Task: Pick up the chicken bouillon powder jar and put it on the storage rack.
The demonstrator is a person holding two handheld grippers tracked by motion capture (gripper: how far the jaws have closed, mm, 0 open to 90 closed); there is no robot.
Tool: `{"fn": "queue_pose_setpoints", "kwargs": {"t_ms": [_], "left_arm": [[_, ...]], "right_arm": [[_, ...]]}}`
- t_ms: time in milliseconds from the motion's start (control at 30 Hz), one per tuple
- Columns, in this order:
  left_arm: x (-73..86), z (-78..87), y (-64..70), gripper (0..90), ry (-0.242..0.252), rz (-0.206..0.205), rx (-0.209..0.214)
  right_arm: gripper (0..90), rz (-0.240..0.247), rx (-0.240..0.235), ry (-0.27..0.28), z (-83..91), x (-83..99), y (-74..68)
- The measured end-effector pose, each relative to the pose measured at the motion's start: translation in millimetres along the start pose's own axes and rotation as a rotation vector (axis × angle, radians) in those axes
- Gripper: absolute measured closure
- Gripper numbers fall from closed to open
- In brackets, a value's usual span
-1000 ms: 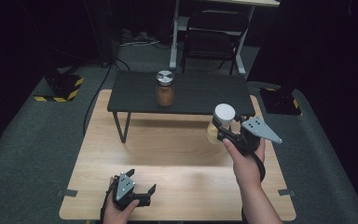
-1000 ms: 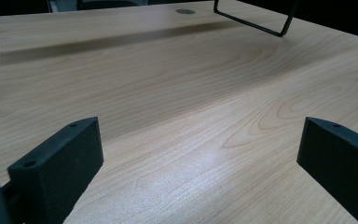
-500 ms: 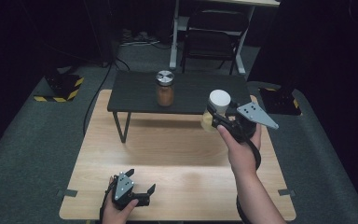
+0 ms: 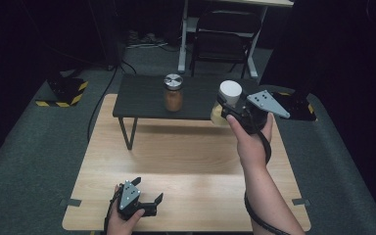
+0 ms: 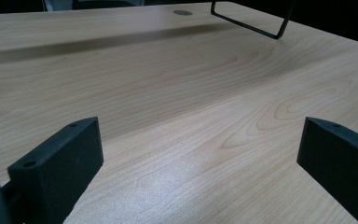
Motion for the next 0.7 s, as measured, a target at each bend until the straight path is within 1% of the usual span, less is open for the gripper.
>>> {"fn": "queue_pose_setpoints", "kwargs": {"t_ms": [167,400,567,700], "left_arm": [[0.3,0.3,-0.5,0.4,0.003,0.005,0.003],[0.4,0.8,-2.0,0.4,0.003,0.012,0.005],[0.6,1.4,-3.1,0.4,0.004,0.015,0.005],[0.8,1.7,-3.4,0.4,0.004,0.02,0.006]], "right_arm": [[34.3,0.007,0.02,-0.007,-10.6,-3.8,-0.1],[34.3,-0.001,0.041,-0.024,-25.3,-5.4,2.7],[34.3,0.018,0.042,-0.039,-35.8,-5.5,4.3],[34.3,0.021,0.045,-0.041,-41.0,-6.2,5.1]]}}
Point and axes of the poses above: each handheld gripper's, and its own axes: z roughly backward along the jaws, x roughly out of its underside, y roughly to its right, the point moved 7 cm from there along -z, roughly forward along the jaws, and after that the axes turned 1 degree about x, right-handed, at the moved point
